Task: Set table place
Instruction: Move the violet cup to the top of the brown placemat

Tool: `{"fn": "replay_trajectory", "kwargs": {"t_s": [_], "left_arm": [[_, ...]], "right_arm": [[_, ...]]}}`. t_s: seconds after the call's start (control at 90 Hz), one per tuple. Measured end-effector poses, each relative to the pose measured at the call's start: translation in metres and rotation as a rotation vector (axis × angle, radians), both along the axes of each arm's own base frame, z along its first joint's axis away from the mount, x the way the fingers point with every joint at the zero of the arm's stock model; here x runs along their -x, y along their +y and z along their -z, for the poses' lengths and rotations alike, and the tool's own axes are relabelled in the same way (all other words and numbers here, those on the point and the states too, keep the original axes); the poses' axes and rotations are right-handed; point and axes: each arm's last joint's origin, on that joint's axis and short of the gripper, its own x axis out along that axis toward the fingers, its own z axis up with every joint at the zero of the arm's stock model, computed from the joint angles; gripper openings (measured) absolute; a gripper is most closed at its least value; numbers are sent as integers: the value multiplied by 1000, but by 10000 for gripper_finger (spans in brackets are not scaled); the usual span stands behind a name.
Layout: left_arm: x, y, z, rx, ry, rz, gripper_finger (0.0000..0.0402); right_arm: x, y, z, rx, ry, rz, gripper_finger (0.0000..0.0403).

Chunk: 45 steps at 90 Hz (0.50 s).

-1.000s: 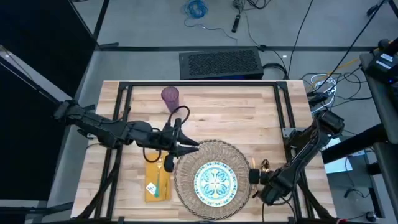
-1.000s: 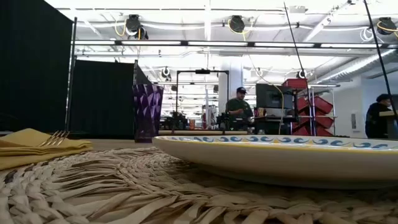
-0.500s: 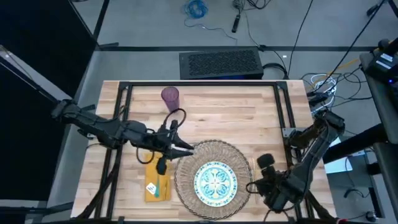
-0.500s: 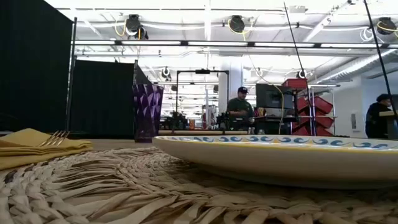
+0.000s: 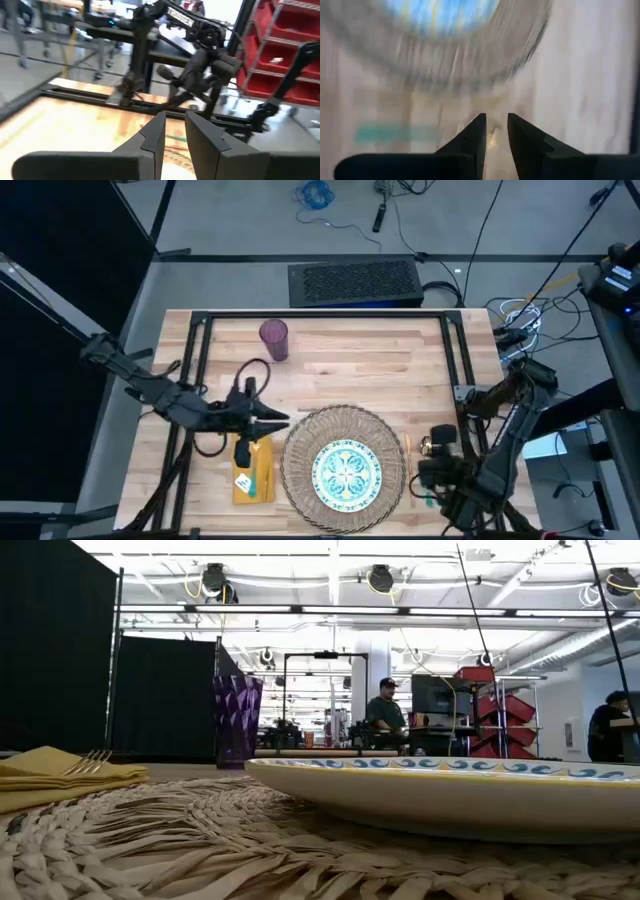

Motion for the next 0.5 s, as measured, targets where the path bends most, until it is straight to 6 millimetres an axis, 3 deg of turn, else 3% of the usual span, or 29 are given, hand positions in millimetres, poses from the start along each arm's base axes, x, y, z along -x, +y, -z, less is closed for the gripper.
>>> {"fn": "replay_trajectory", "kwargs": {"t_s": [0.1, 0.222, 0.367, 0.5], "left_arm": [[8, -1, 5, -72, 55, -62, 58], [11, -1, 11, -117, 113, -78, 58], [13, 1, 15, -168, 155, -101, 58], [24, 11, 9, -203, 149, -207, 58]], "right_arm": [[-37, -25, -13, -18, -150, 33, 63], [-81, -71, -26, -97, -240, 5, 63], [-129, -151, -38, -452, -456, -107, 63], [-136, -236, -37, -665, -561, 27, 63]]}}
